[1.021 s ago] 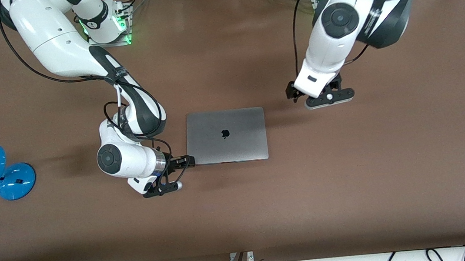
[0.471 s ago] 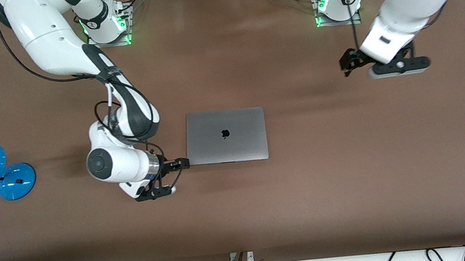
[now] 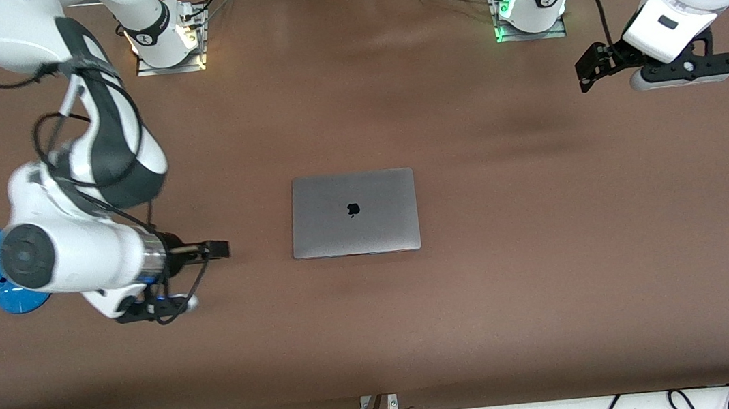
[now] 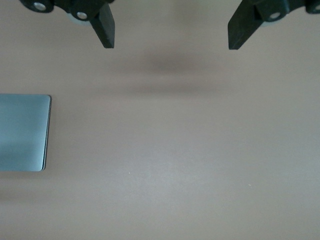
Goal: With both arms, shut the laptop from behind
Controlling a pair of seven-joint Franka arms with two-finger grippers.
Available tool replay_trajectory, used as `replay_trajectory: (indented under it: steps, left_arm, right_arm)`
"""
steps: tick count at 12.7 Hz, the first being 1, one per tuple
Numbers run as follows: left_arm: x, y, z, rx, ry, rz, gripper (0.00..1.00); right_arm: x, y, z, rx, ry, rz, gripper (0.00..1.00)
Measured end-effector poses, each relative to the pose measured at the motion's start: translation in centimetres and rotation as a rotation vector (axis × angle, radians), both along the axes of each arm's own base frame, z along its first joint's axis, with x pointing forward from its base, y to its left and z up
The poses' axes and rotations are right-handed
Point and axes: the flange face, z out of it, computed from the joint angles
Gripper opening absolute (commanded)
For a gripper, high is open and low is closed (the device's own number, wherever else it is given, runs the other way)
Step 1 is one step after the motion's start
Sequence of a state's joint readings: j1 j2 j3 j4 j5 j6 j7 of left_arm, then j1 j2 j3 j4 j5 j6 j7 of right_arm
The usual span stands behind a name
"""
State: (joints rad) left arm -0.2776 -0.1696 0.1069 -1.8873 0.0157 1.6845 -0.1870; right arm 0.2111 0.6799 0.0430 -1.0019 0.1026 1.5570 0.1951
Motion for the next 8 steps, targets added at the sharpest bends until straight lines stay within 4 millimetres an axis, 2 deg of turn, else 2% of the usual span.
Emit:
replay_trajectory:
  steps: [2,5,8]
  left_arm:
    - [-0.3,1.0,1.0,-0.005,0.005,-0.024,1.00]
    - [-0.4,1.6,3.5,-0.007,-0.002,-0.028,1.00]
    - [0.5,2.4,3.3,0.009,0.005,-0.043,1.00]
  right_arm:
    - [-1.1,-1.6,4.0,-0.099,-0.035,0.008,1.00]
    - [-2.8,-3.5,9.2,-0.160,-0.076,-0.006,1.00]
    - [-4.1,-7.7,13.8,-0.158,-0.105,-0.032,1.00]
